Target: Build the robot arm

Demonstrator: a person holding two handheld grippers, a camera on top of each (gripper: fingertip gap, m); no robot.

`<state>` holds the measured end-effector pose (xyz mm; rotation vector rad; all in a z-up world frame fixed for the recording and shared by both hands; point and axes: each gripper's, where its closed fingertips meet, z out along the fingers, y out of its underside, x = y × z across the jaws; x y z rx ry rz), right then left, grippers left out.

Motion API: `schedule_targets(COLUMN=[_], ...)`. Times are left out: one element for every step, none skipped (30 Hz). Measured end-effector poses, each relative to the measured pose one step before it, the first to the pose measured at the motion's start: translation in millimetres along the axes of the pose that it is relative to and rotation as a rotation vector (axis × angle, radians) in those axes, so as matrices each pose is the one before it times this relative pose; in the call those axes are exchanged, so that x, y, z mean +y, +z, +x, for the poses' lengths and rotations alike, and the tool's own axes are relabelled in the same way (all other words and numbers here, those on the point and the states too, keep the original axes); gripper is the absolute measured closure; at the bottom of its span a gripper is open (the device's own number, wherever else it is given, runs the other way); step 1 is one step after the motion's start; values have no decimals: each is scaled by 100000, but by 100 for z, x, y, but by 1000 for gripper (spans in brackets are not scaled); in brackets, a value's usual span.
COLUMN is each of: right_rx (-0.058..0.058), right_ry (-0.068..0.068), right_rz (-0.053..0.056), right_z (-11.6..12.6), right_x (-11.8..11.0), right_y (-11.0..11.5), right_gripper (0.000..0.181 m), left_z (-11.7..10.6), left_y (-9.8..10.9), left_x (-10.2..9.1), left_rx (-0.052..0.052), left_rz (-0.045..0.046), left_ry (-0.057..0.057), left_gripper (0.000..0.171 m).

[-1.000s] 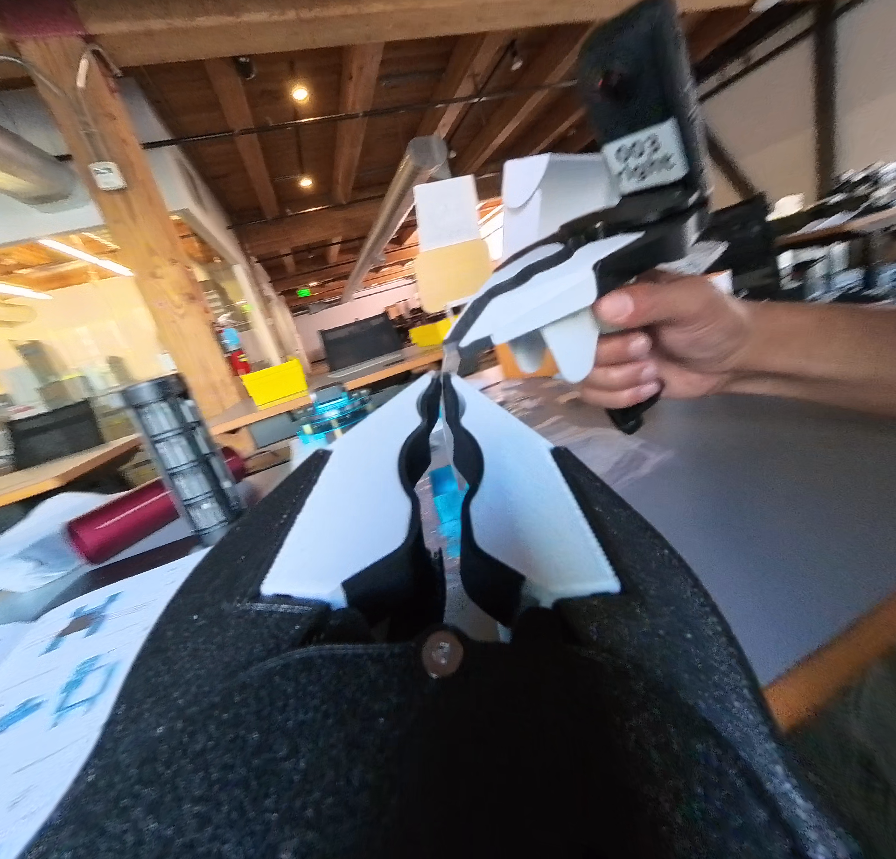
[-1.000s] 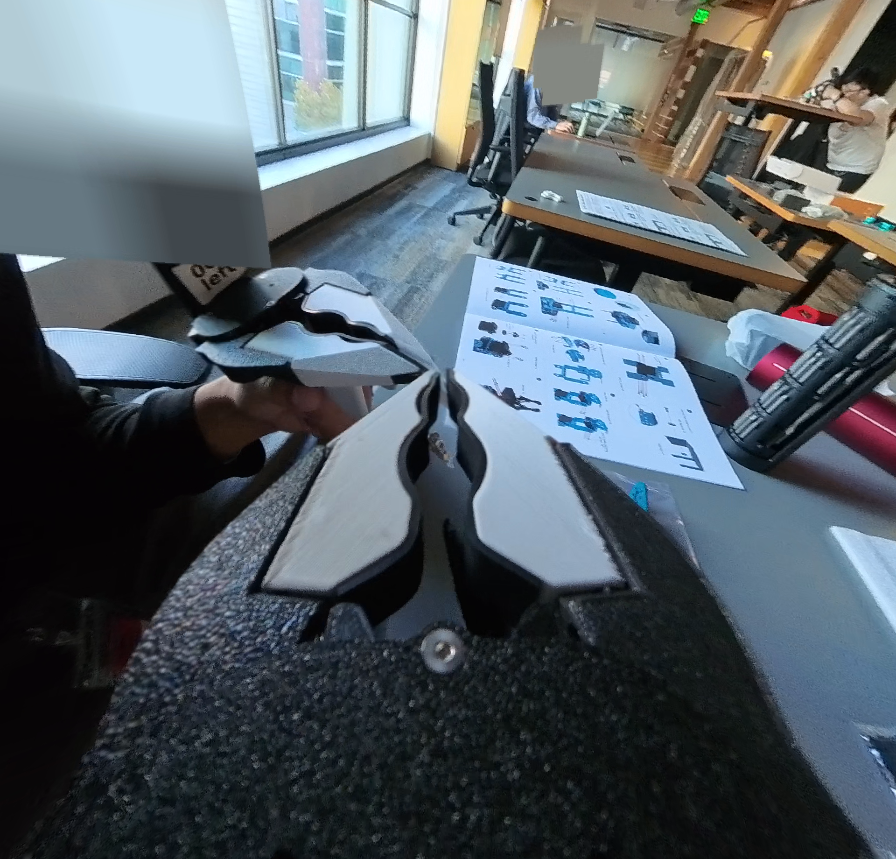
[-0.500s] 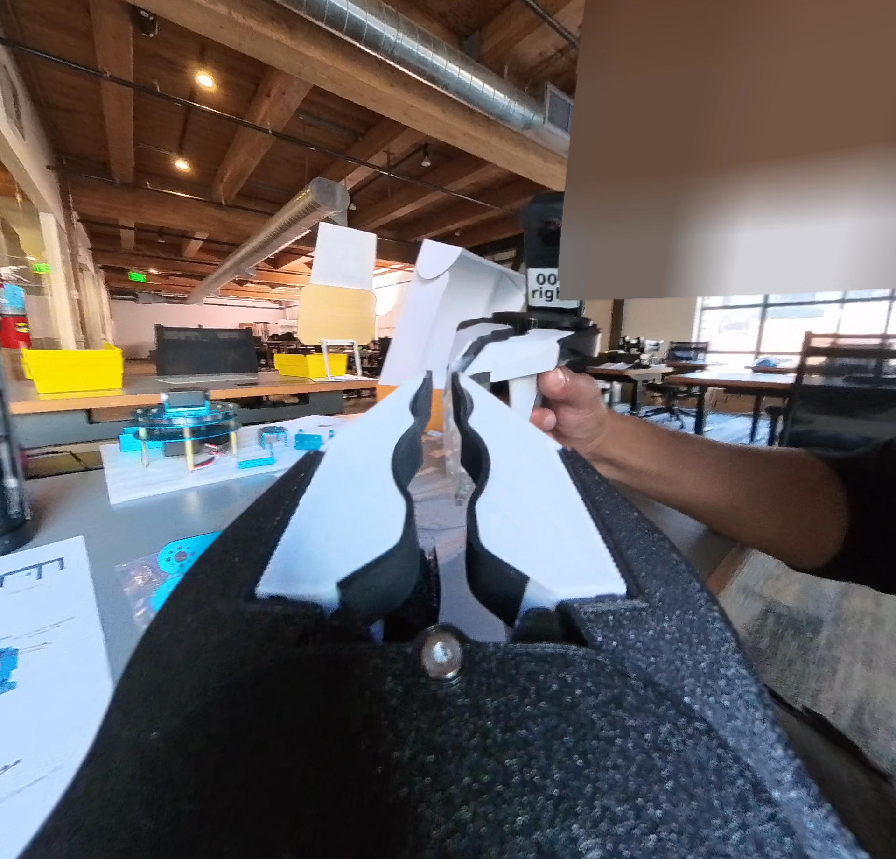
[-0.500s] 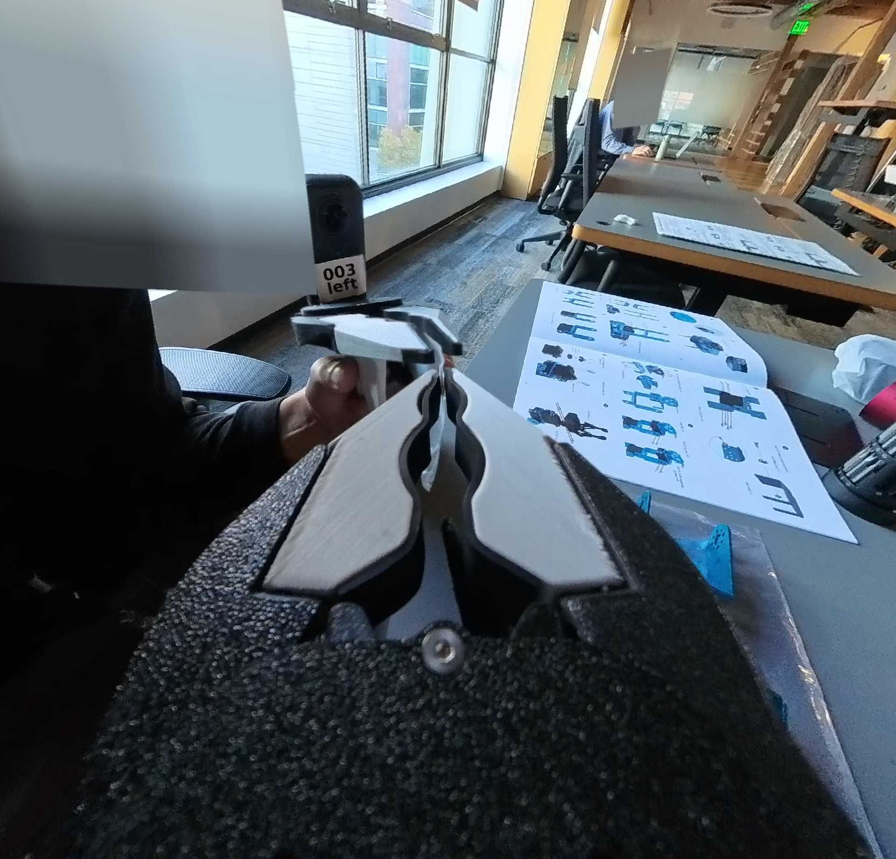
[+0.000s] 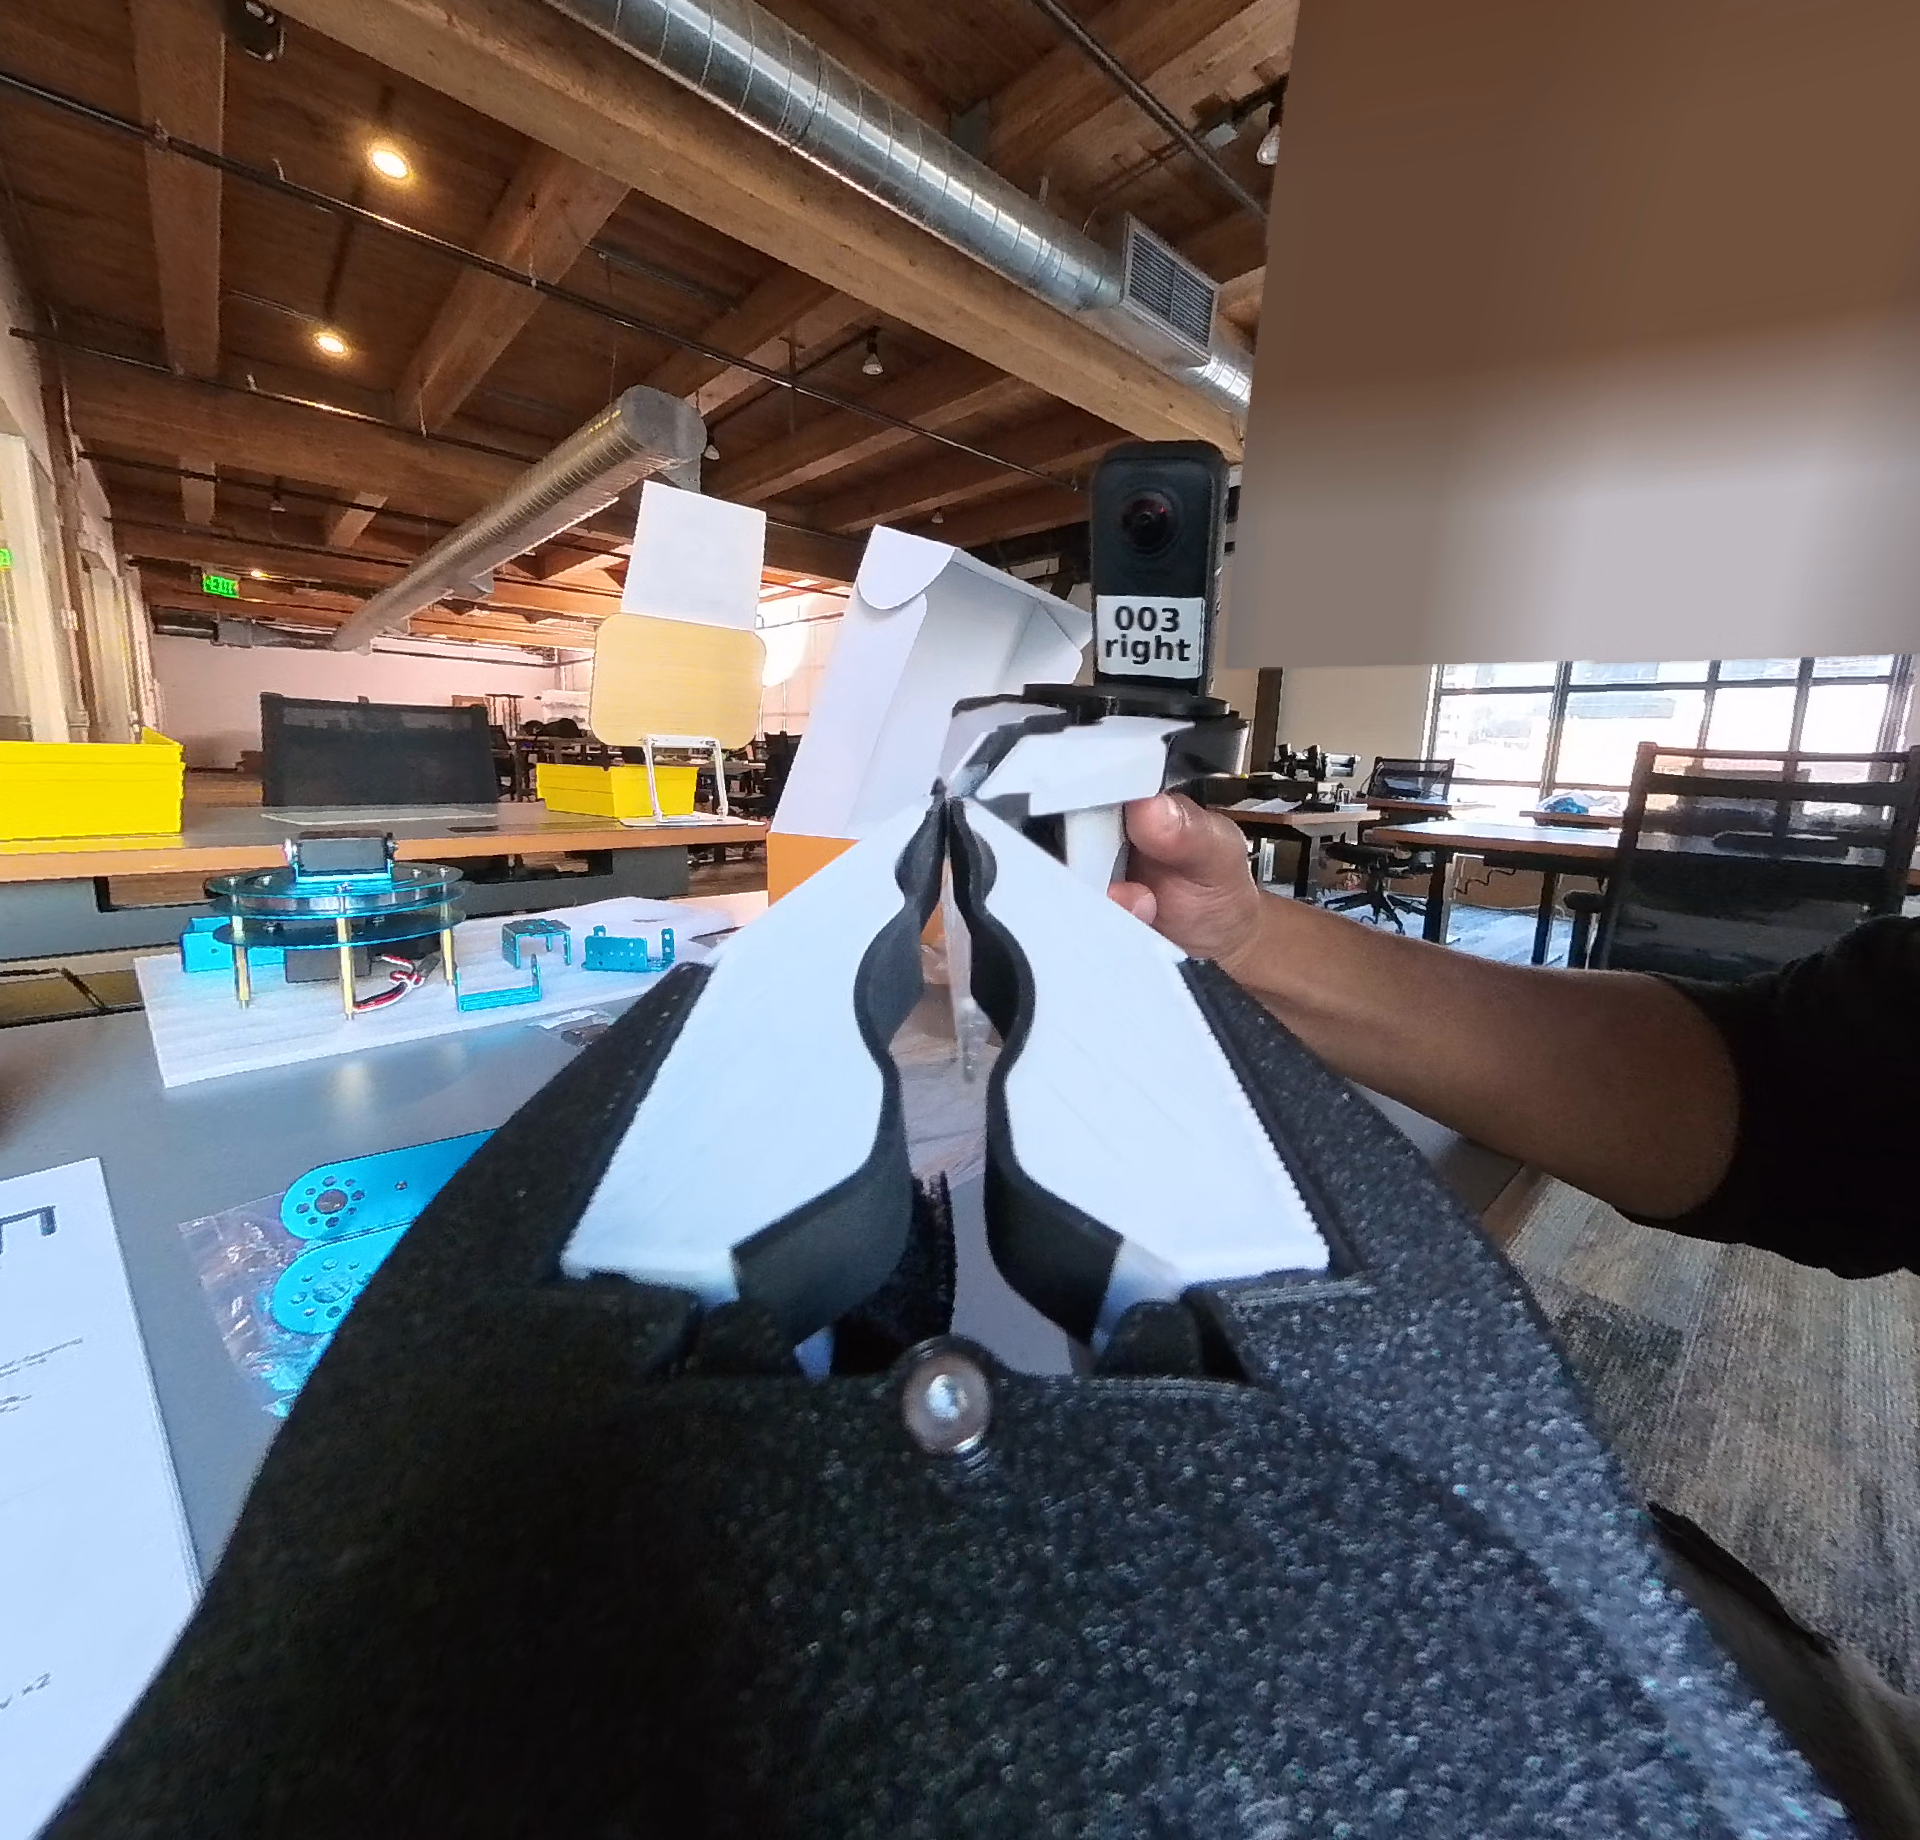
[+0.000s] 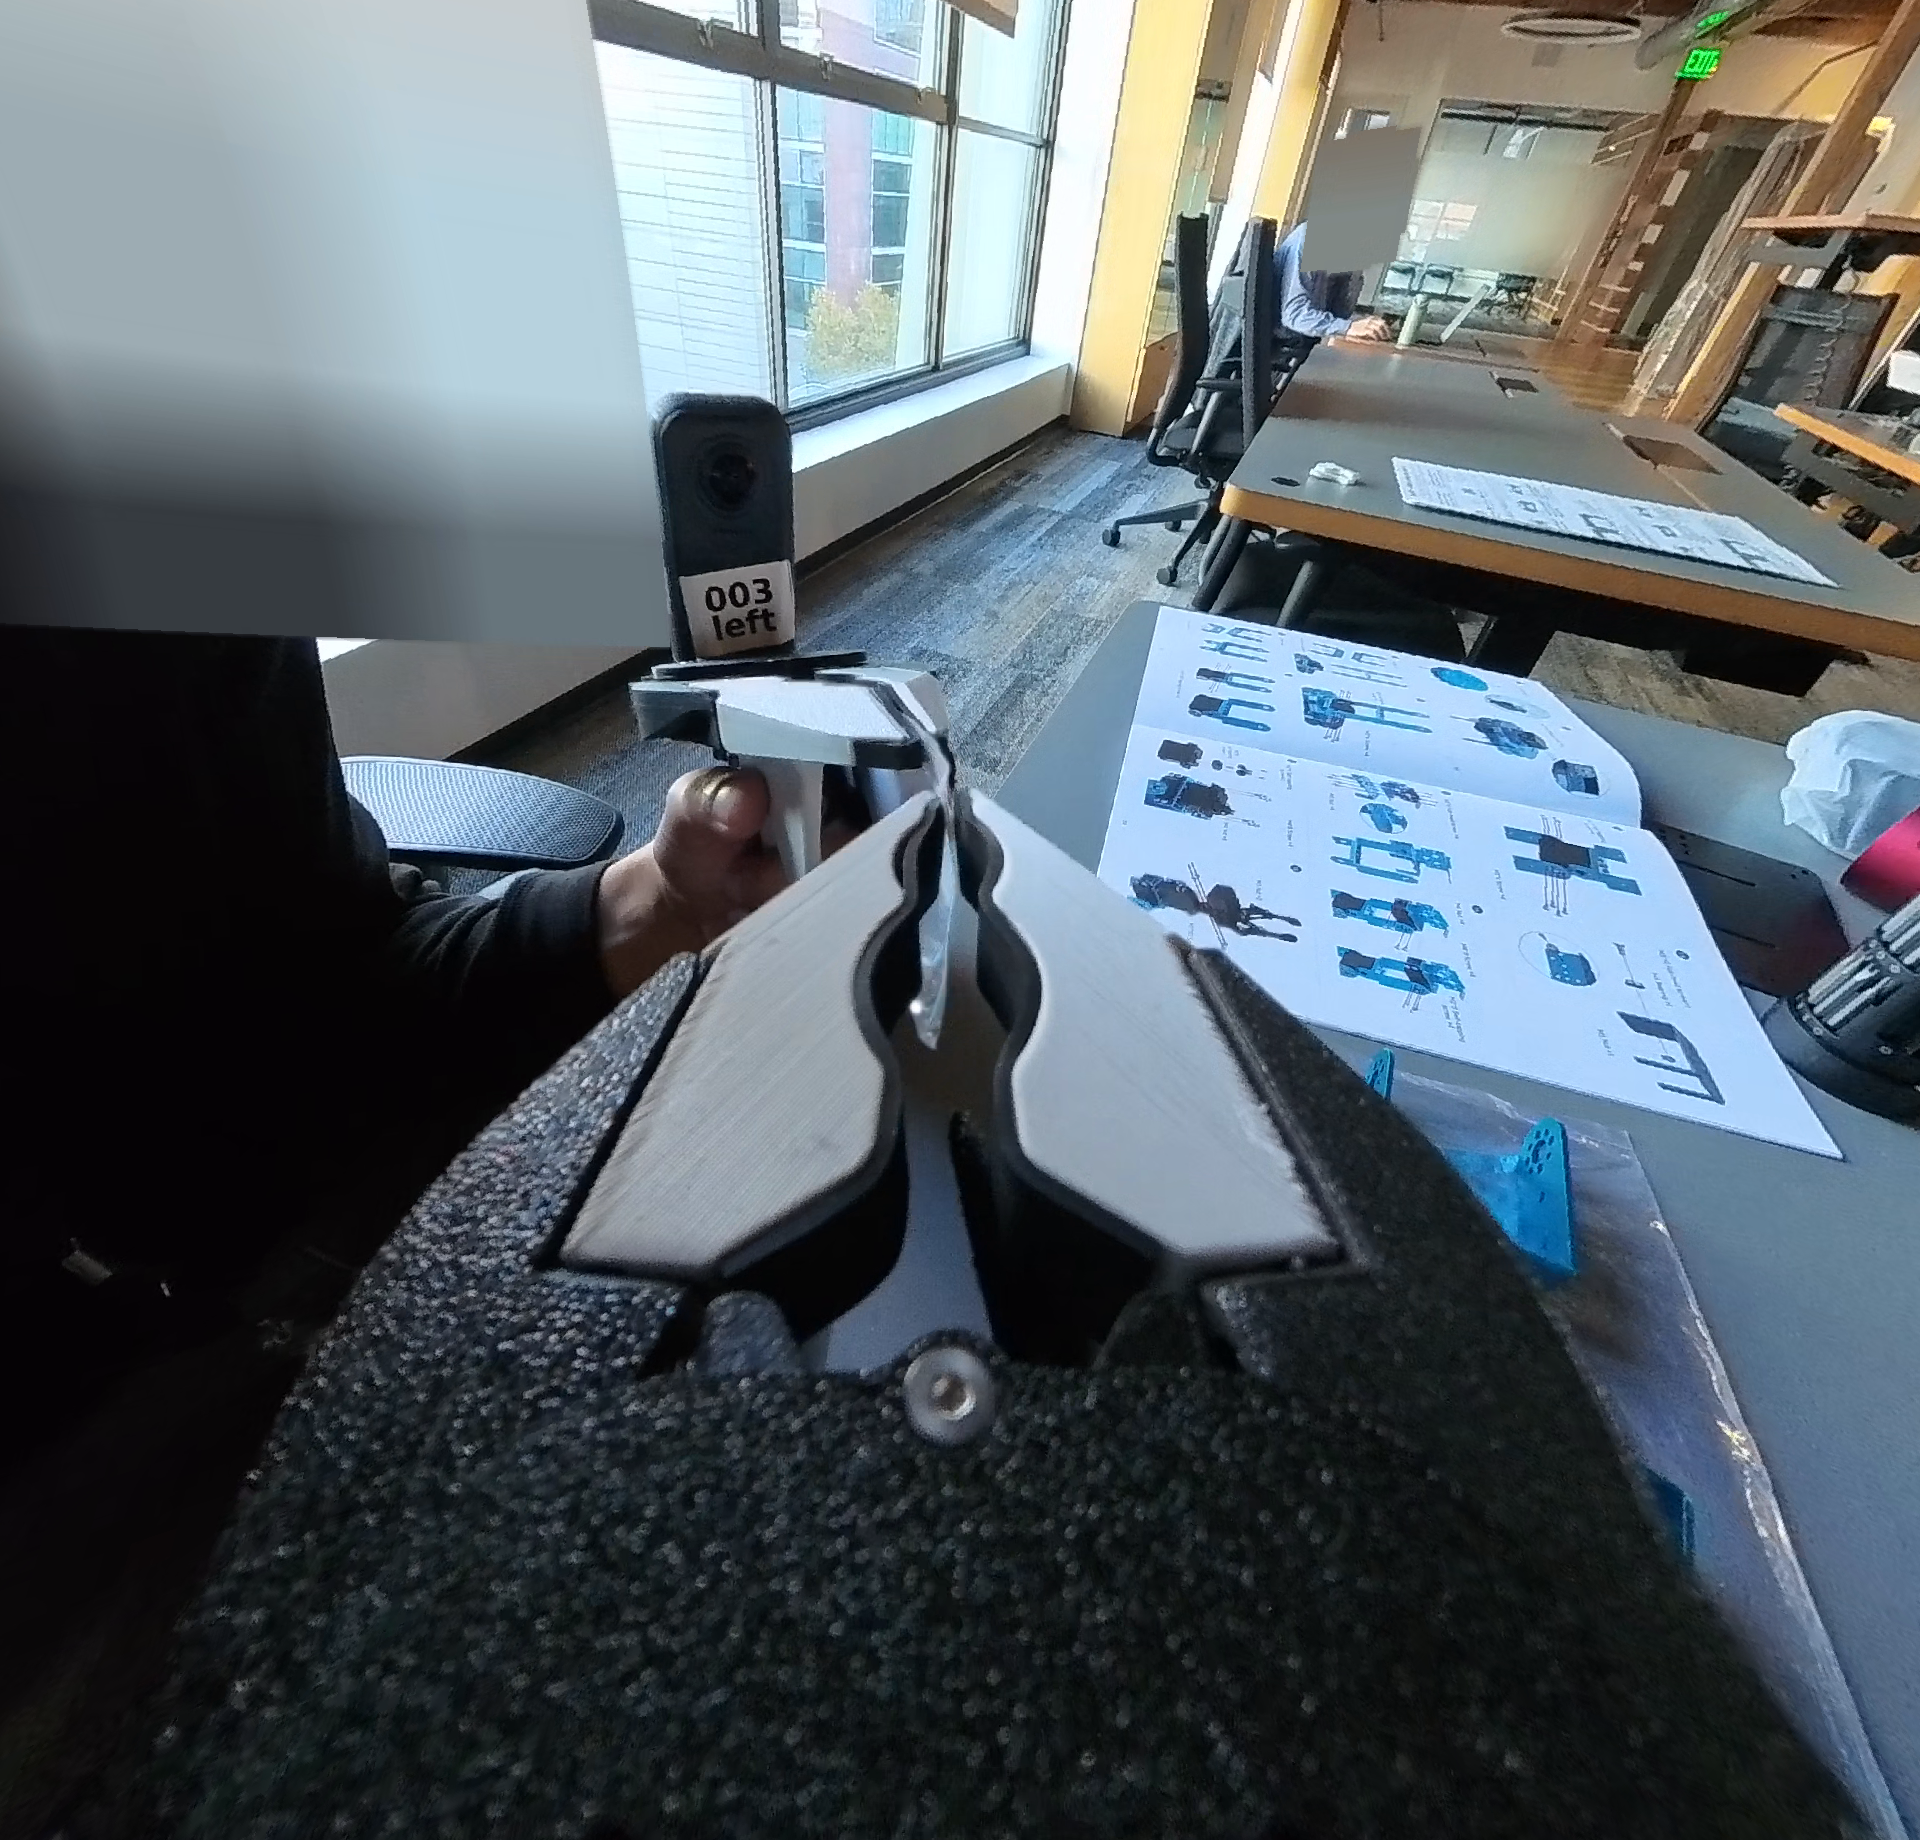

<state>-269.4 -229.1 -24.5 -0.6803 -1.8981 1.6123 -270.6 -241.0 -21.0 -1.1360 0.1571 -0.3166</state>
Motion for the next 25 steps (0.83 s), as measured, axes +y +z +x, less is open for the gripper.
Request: schedule_targets(right_rx=[-31, -470, -435, -285, -501, -1145, -1062, -168, -300, 597, 307, -217, 97, 98, -255, -76, 625, 781, -222, -311, 331, 680, 661, 290, 59], right_ry=[102, 272, 218, 314, 510, 563, 647, 252, -32, -81, 76, 306, 243, -67, -180, -331, -572, -388, -81, 216, 197, 225, 167, 190, 331], right_rz=[343, -247, 124, 285, 284, 262, 358, -275, -230, -104, -186, -187, -22, -464, -412, -131, -567, -416, 121, -8, -38, -302, -65, 781, 1259], right_z=[3, -70, -55, -33, -58, -145, -139, -4, -38, 97, 73, -3, 52, 55, -35, -28, 61, 89, -54, -44, 89, 144, 153, 84, 48], right_x=[-59, 32, -15, -46, -17, -13, -35, 37, 29, 14, 37, 30, -8, 38, 17, -22, 39, 40, -17, -16, -16, 2, -61, -186, -247], right_y=[-35, 10, 1, 4, 28, 18, 9, 14, 12, -1, -7, -22, -49, -45, -34, -27, 1, 6, -5, -18, -37, -66, -118, -159, -174], right_gripper=[180, 180, 181, 181, 181, 181, 181, 181, 181, 181, 181, 181, 181, 181, 181, 181, 181, 181, 181, 180, 178, 173, 171, 170, 170], left_z=[-1, -1, -13, 10, 2, 14, 44, -9, 29, 74, 57, 85, 71, -16, -11, 18, -22, -24, -45, -80, -58, -103, -114, -27, 34], left_y=[-10, 2, -17, -2, -20, -25, -27, -11, -1, 3, 3, 26, 2, 6, 8, -8, 10, 15, -23, -63, -60, -69, -52, -33, -21], left_x=[-9, 32, 6, -17, -22, -26, -10, 42, 44, 24, 11, 27, -2, 10, 5, 3, 23, 19, -74, -136, -89, -36, 32, 106, 112], left_rx=[24, -73, -57, 32, -40, 130, 380, 108, 252, 344, 139, 397, 348, -88, 43, 199, -86, -162, -275, -378, -11, -282, -547, -55, 76], left_rz=[24, -111, -19, 95, 142, 146, 42, -220, -257, -61, -46, -147, 20, 18, 50, 88, -47, -71, 498, 805, 461, 65, -330, -825, -816], left_ry=[-32, 87, -24, -38, 26, -75, -186, -155, -4, 157, 176, 156, 126, -3, -261, -139, 46, 55, 61, -86, -389, -66, 545, 639, 1006], left_gripper=[171, 171, 171, 171, 171, 171, 171, 171, 171, 171, 171, 171, 171, 171, 171, 171, 171, 171, 171, 171, 171, 171, 171, 171, 171])
